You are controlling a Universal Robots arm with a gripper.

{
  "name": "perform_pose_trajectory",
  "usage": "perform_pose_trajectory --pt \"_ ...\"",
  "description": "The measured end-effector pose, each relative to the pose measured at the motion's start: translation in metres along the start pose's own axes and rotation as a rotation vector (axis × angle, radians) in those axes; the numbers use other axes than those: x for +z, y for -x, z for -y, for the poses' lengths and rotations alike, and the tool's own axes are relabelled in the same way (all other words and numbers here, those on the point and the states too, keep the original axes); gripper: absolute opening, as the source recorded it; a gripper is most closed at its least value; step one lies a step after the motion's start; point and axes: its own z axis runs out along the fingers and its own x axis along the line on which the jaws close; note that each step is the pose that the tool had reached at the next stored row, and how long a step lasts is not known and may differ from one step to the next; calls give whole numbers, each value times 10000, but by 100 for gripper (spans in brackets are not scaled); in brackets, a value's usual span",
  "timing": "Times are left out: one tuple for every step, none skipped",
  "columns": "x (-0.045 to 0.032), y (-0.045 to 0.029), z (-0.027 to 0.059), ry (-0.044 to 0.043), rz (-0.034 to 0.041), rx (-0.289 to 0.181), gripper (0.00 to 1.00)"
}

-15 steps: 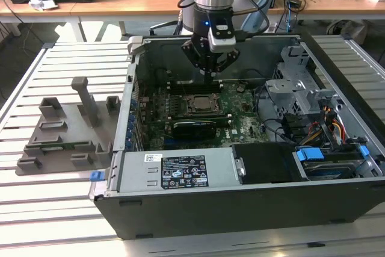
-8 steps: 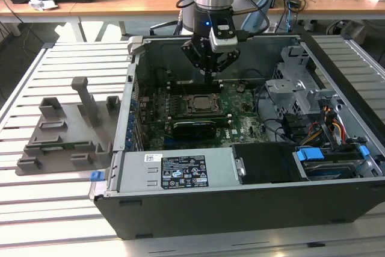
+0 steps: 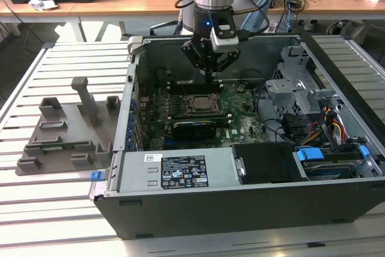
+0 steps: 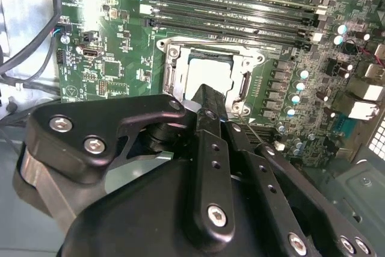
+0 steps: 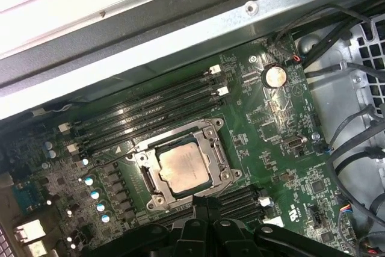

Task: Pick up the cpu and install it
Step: 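Install the first cpu locking lever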

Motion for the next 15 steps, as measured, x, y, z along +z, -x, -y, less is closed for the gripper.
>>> perform_pose_trajectory --pt "0 0 0 1 3 -34 11" --pt "0 0 0 3 6 -60 11" --pt "0 0 0 4 10 -107 11" --pt "0 0 0 6 14 -153 11" --pt "0 0 0 7 17 -180 11" --pt "0 0 0 8 19 -207 11" --pt "0 0 0 9 23 -240 11" --pt "0 0 0 10 25 -272 11" --pt "0 0 0 12 31 -327 11" --pt "0 0 0 13 34 -361 11" --pt "0 0 0 14 36 -388 11" --pt "0 0 0 16 40 -431 11" --pt "0 0 0 17 43 -468 11" --pt "0 0 0 18 46 -495 11" --pt "0 0 0 19 50 -538 11"
